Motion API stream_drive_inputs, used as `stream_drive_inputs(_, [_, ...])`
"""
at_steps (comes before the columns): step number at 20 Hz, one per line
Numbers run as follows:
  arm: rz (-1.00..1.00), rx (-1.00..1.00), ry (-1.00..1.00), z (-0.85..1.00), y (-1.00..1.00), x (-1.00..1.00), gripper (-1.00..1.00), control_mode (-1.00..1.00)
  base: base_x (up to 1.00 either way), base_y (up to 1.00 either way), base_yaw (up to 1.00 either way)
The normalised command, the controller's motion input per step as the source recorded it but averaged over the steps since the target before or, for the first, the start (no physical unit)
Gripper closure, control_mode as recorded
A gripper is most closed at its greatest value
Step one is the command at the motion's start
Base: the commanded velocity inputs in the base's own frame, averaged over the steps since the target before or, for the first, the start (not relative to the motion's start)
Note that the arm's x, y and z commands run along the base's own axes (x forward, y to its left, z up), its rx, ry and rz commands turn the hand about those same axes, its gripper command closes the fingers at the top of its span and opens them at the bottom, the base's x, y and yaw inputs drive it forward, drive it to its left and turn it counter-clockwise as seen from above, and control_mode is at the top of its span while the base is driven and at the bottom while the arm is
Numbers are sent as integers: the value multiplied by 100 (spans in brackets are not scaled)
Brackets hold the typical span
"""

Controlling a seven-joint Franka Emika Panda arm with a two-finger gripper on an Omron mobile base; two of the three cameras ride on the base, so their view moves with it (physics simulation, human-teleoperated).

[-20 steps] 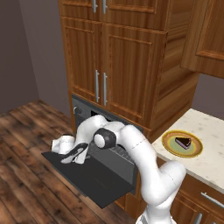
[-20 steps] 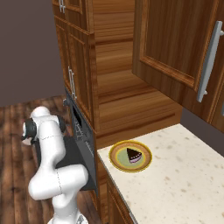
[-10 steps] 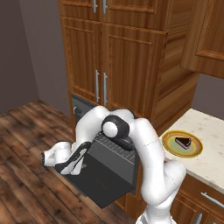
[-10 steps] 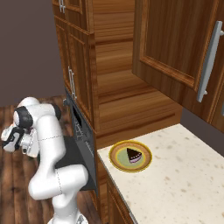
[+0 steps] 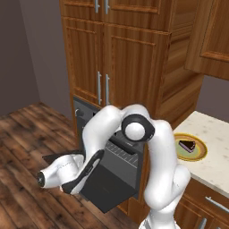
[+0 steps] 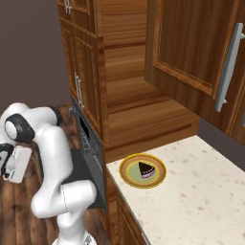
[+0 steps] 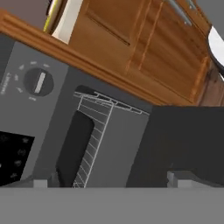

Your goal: Take the baked cake out of the oven and place it on the plate for cooling. Then close the oven door.

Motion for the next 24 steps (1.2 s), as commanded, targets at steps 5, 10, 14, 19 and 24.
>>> stream_drive_inputs(5, [39,-5,3,0,41,-58,-100,-100,0,0,0])
stream_drive_inputs(10, [38,-10,16,-8,47,-10,-100,-100,0,0,0])
stream_drive_inputs(14, [27,-15,36,-38,51,3,-100,-100,0,0,0])
stream_drive_inputs(19, [14,-20,45,-70,51,6,-100,-100,0,0,0])
stream_drive_inputs(24, [7,-35,27,-91,34,20,-100,-100,0,0,0])
